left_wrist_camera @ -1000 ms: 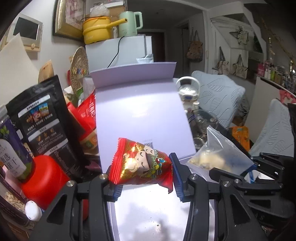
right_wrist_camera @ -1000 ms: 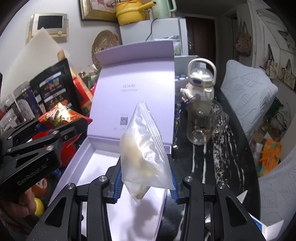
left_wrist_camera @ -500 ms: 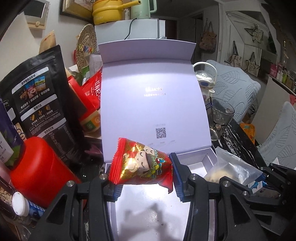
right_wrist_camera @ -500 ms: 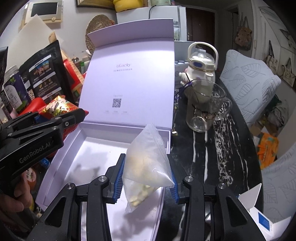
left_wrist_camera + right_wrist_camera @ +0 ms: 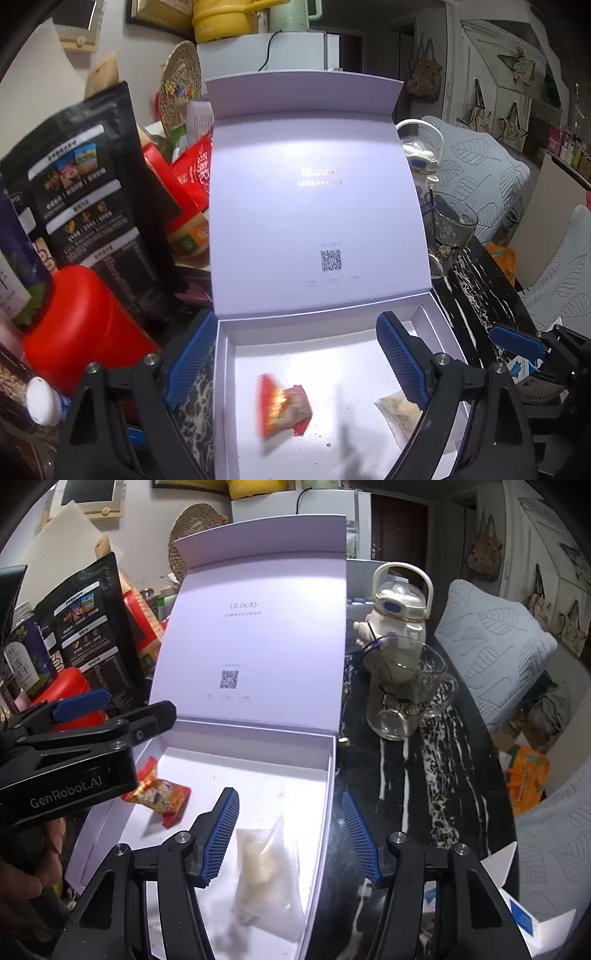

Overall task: Organize soft objects
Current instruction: 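Open both tools to drop the snack bag and zip bag into the box, then withdraw both tools from the box back toward the pile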

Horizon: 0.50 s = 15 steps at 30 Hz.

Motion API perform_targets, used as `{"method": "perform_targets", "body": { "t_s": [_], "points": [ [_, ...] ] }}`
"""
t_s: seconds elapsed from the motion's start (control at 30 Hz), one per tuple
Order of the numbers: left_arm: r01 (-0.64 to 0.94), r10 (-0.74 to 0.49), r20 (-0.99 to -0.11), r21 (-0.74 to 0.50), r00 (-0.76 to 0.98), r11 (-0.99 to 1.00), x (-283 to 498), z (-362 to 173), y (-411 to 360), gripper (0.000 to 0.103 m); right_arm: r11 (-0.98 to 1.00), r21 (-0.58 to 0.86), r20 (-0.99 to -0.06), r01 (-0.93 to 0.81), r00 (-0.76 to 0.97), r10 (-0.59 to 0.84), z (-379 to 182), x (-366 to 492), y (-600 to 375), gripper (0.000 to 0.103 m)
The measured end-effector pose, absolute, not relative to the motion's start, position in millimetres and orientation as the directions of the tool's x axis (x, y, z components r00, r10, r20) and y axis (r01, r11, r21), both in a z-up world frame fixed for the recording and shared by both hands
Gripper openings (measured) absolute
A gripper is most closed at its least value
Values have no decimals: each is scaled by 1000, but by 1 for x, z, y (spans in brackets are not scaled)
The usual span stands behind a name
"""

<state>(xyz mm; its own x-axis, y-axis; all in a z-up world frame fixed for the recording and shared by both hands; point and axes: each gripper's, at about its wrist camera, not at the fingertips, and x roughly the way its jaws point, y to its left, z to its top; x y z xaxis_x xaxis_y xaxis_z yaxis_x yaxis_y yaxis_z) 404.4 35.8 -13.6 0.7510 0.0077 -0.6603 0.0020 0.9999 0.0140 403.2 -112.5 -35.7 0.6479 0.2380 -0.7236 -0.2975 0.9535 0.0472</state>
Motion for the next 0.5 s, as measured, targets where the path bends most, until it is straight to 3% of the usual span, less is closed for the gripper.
{"method": "perform_targets", "body": {
  "t_s": [0.33,0.5],
  "points": [
    [-10,34,-637,41,770,999,389,-1,34,89,954,30,-683,-299,691,238,-16,390,-115,58],
    [-3,33,-585,51,810,999,371,20,30,89,950,28,-655,-311,712,253,-2,379,-116,58]
  ]
}}
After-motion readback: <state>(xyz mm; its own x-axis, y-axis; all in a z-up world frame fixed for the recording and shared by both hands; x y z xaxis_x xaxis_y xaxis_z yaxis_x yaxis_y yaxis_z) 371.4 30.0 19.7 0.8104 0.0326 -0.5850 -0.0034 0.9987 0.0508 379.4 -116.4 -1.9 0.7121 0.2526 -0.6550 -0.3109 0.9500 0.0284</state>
